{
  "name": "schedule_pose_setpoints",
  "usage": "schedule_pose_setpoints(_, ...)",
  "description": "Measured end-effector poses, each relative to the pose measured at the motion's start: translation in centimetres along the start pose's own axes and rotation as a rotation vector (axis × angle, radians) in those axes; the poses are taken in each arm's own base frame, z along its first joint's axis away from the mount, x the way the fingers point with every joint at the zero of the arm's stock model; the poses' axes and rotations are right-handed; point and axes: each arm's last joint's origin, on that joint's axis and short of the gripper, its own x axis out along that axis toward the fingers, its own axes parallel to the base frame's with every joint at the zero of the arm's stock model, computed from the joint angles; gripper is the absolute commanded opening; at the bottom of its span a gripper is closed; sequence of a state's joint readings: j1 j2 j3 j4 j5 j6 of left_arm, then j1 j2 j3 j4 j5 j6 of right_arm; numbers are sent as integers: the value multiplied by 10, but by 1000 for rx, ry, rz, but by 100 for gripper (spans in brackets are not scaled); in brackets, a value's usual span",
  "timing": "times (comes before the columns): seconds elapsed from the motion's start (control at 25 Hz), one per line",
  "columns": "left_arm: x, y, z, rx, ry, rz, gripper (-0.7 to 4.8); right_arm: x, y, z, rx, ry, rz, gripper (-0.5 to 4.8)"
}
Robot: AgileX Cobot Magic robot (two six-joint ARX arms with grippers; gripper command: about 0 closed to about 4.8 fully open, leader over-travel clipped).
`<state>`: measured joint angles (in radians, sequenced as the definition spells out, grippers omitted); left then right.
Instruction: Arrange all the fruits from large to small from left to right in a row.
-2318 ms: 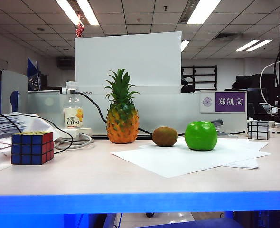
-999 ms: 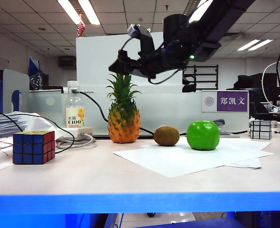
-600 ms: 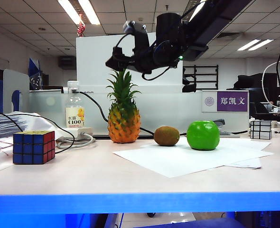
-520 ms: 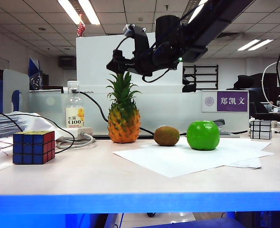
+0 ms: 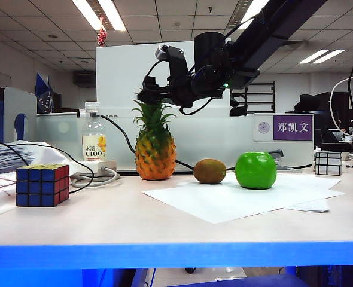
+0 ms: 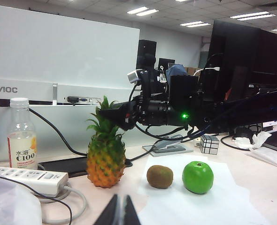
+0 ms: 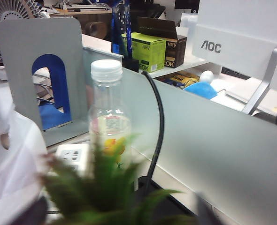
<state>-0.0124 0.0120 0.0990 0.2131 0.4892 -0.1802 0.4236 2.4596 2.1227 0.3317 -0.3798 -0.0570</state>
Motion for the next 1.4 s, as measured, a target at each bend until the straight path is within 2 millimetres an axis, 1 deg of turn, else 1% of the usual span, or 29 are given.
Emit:
schedule_pose_setpoints(0.04, 0, 0, 0, 0, 0, 0, 23, 0, 0, 1, -4, -7, 0, -6)
schedule_pose_setpoints(0.36, 0, 0, 0, 0, 0, 2, 23, 0, 0, 3, -1, -23, -4, -6)
schedule_pose_setpoints(0.64, 0, 0, 0, 5, -2, 14, 22, 0, -1, 5, 82, -43, -6, -6)
schedule_pose_setpoints(0.72, 0, 0, 0, 5, -2, 14, 22, -2, 0, 11, 91, -41, 1, -6)
schedule_pose_setpoints(0.8, 0, 1, 0, 5, -3, 18, 22, -5, 2, 22, 90, -48, 9, -6)
schedule_pose_setpoints(0.92, 0, 1, 0, 5, -4, 28, 22, -16, 4, 55, 67, -103, 14, -6)
schedule_pose_setpoints(1.04, 0, 1, 0, 5, -7, 43, 22, -31, 8, 93, 54, -134, 22, -6)
schedule_pose_setpoints(1.12, 0, 2, 0, 5, -9, 53, 22, -41, 11, 111, 56, -123, 56, -6)
schedule_pose_setpoints(1.2, 0, 2, 0, 5, -10, 60, 23, -49, 15, 122, 69, -88, 98, -6)
schedule_pose_setpoints(1.4, 0, 2, 0, 5, -11, 63, 22, -64, 29, 138, 117, 15, 192, -6)
